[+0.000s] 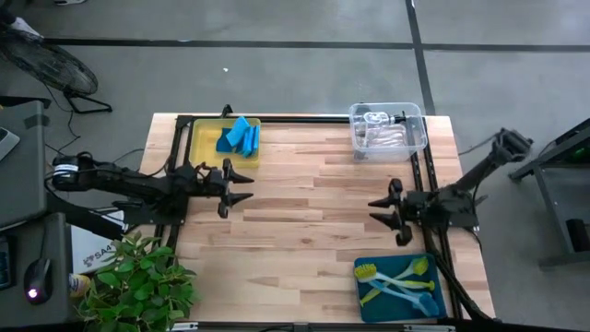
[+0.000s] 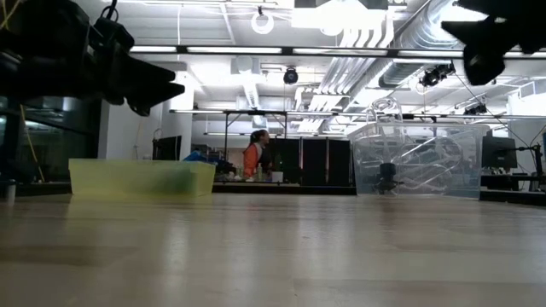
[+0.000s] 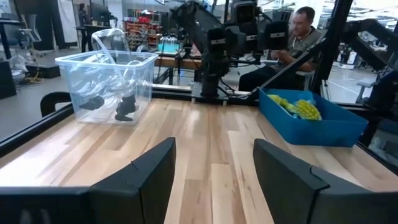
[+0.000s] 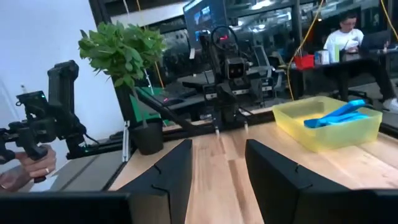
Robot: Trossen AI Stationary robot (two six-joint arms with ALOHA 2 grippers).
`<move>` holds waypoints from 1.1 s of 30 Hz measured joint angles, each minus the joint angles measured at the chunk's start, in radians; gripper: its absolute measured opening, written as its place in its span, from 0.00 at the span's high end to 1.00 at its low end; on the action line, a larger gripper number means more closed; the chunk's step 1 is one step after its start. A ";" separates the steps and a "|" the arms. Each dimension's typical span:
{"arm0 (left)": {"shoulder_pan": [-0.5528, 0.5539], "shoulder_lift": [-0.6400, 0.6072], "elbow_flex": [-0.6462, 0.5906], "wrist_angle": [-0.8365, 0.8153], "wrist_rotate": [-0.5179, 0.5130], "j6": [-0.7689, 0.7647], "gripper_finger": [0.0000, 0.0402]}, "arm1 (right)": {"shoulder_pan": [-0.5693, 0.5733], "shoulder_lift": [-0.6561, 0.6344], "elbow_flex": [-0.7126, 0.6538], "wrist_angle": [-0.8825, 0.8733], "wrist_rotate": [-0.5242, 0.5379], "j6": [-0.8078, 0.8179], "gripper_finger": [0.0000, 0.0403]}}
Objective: Pick & Place Kitchen Sink Supplies
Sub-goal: Return to Home Position
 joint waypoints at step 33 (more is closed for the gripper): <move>0.420 0.000 -0.001 0.065 0.517 -0.072 0.48 | -0.510 -0.312 -0.073 -0.304 -0.455 -0.024 0.65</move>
